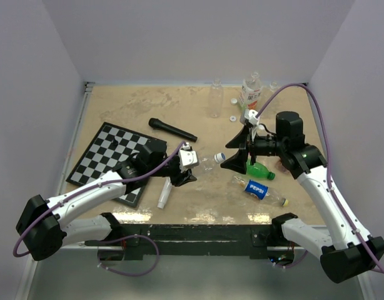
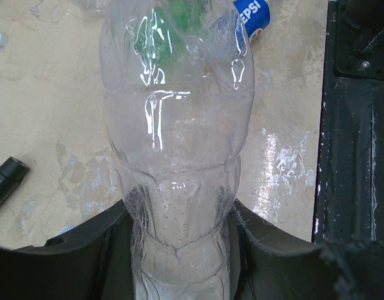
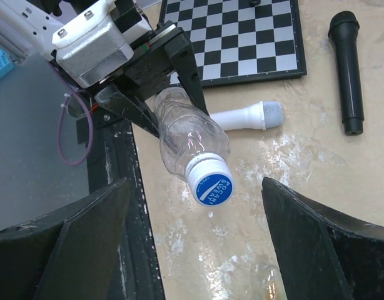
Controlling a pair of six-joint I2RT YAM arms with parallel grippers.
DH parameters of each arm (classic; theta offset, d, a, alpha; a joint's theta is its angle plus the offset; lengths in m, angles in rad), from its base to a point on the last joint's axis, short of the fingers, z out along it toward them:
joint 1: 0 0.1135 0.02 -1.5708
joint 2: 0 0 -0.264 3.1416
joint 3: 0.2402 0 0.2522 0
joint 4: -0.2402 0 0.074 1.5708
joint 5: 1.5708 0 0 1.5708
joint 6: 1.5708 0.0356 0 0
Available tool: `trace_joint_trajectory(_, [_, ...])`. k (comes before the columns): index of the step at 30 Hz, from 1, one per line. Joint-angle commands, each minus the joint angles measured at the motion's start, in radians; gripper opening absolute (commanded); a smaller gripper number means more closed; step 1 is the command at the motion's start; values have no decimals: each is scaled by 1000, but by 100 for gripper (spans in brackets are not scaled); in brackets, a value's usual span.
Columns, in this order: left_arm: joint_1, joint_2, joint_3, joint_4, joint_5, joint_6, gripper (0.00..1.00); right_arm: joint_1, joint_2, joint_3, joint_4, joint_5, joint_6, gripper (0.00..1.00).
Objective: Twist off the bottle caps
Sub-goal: Unscrew the bottle cap from the plastic bottle.
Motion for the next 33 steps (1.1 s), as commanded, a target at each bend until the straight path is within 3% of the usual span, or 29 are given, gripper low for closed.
trace_joint_trajectory(1, [2, -25, 14, 7, 2, -18, 0, -8, -30, -9, 67, -21, 84, 91])
trace_joint_trajectory(33, [2, -30, 17, 7, -1, -22, 0, -27, 1, -70, 159, 73, 276, 94])
